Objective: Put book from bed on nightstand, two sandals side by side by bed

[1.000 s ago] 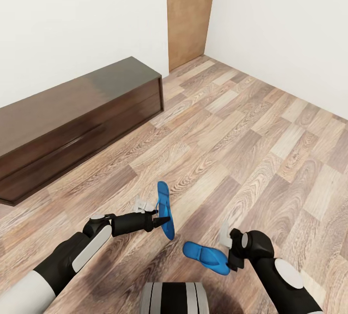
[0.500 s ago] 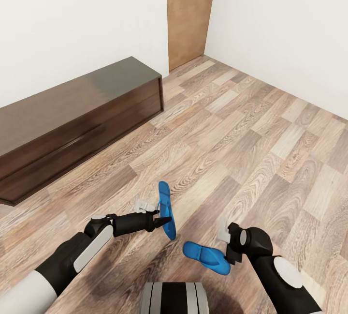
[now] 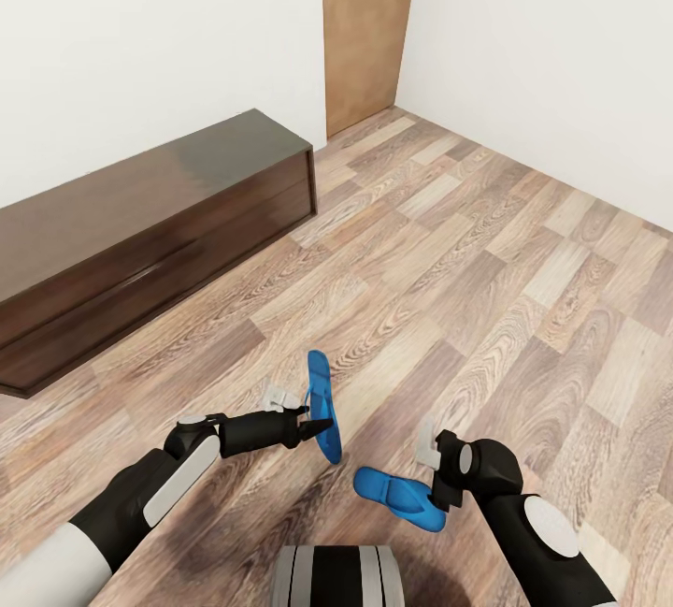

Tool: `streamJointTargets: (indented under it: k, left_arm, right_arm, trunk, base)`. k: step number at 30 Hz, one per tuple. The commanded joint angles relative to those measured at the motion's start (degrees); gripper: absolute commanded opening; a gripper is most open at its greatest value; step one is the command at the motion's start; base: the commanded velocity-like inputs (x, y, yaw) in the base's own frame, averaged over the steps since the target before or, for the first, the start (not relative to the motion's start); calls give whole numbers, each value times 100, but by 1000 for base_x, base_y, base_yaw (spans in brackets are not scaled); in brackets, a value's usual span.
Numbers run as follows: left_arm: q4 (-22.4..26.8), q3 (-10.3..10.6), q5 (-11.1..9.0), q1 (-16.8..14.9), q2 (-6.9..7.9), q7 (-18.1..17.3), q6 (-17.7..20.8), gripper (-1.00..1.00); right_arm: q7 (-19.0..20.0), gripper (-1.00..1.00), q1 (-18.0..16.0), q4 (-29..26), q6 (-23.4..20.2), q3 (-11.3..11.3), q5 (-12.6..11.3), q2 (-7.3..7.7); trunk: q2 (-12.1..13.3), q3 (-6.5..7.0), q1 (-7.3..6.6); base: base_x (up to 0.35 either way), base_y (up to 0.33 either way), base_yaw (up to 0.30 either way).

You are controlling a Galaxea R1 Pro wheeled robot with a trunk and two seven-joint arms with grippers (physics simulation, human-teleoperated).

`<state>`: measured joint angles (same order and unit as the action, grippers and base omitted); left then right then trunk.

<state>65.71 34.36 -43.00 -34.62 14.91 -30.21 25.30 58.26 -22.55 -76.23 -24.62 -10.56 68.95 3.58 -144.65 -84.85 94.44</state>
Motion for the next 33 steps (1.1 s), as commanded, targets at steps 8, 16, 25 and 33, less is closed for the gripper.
streamJointTargets:
  k: [8, 16, 25, 33]
  left_arm:
    - [4, 9, -59, -3, 3, 8, 46, -100]
    - [4, 9, -59, -1, 3, 7, 46, -100]
    - [4, 9, -59, -1, 3, 7, 46, -100]
    - [4, 8, -59, -2, 3, 7, 46, -100]
  right_arm:
    - [27, 100, -3, -14, -43, -16, 22, 3]
    - [27, 100, -3, -14, -43, -16, 22, -246]
    - [27, 100, -3, -6, -43, -16, 22, -299]
    - [27, 100, -3, -6, -43, -16, 21, -297]
  trunk:
    - [-12, -181, 20]
    - [-22, -336, 38]
    - [-22, -336, 38]
    - [-27, -425, 48]
  base:
    - [0, 0, 0]
    - [0, 0, 0]
    - [0, 0, 0]
    - [0, 0, 0]
